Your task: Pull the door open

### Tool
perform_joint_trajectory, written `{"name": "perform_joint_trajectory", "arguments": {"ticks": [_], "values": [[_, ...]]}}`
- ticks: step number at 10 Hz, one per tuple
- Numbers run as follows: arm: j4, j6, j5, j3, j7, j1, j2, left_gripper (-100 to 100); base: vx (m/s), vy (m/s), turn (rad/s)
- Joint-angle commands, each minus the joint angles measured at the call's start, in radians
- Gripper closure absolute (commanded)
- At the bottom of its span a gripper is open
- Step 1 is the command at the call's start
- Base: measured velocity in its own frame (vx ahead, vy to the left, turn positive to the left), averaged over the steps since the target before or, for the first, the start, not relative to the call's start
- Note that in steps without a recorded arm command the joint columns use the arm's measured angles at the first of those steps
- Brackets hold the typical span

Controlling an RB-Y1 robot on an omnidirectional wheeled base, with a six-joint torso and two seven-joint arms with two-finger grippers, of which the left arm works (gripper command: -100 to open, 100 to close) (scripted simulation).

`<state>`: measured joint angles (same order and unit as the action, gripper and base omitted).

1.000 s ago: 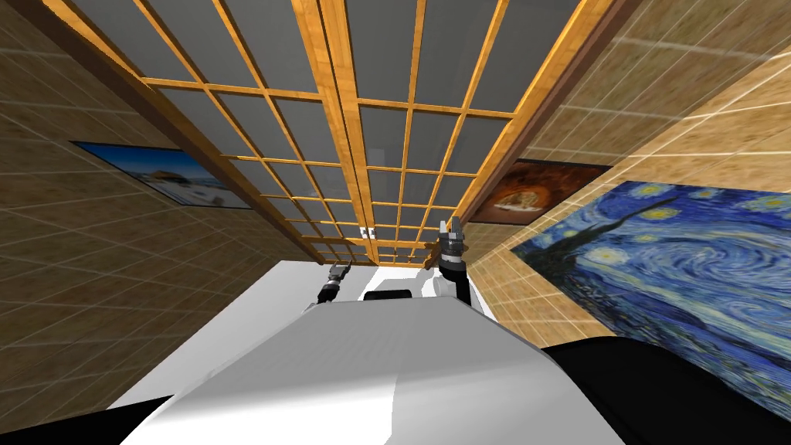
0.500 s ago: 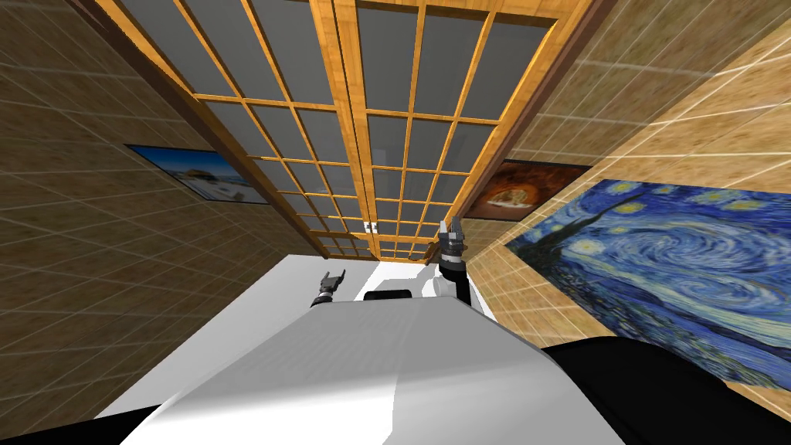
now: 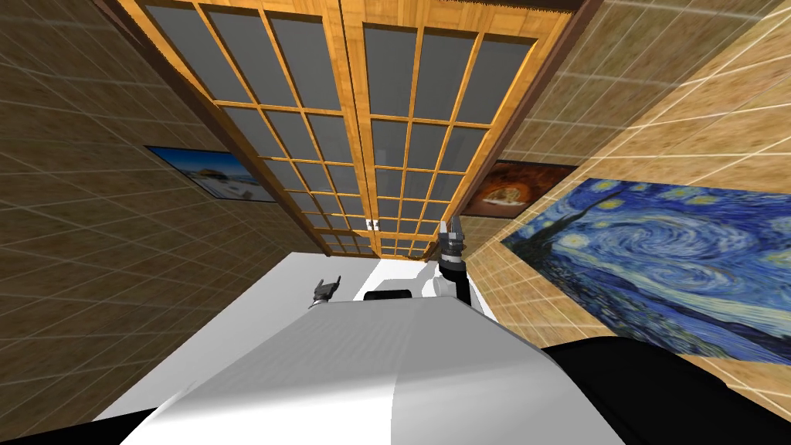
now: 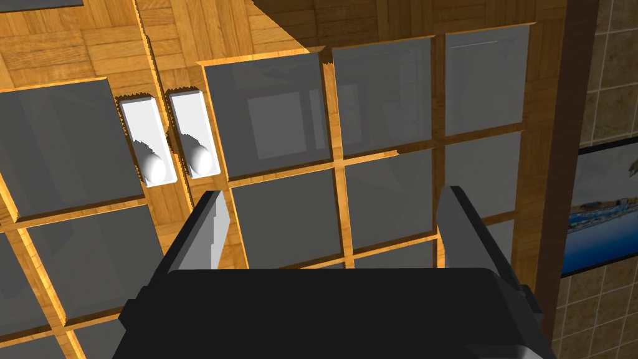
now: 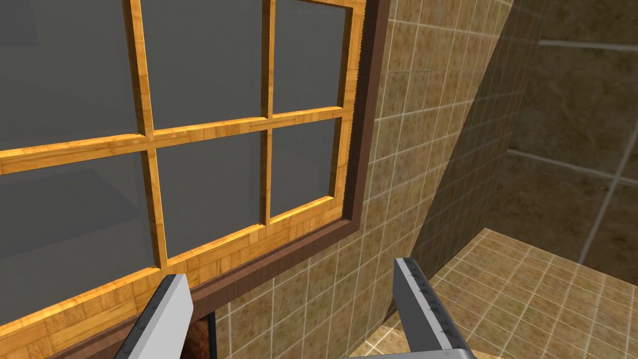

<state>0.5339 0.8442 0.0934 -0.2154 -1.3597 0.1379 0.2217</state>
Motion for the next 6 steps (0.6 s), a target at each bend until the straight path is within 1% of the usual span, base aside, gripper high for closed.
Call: {"name": "perform_joint_trajectory", "arguments": {"ticks": [1,3,4,5,6], "values": [[-0.029,0.006,-0.007,-0.01,-0.015,-0.007,-0.003,-100,-0.039,0.016,-0.012],[-0.056,0.004,-0.02,-0.025,-0.036,-0.009,-0.007,-100,-0.033,0.018,-0.038],[-0.079,0.003,-0.033,-0.039,-0.059,-0.023,-0.015,-100,0.001,0.042,-0.095],[-0.089,0.003,-0.039,-0.044,-0.07,-0.034,-0.021,-100,0.053,0.056,-0.106],[-0.096,0.004,-0.045,-0.048,-0.082,-0.055,-0.031,-100,0.101,0.049,-0.147]]}}
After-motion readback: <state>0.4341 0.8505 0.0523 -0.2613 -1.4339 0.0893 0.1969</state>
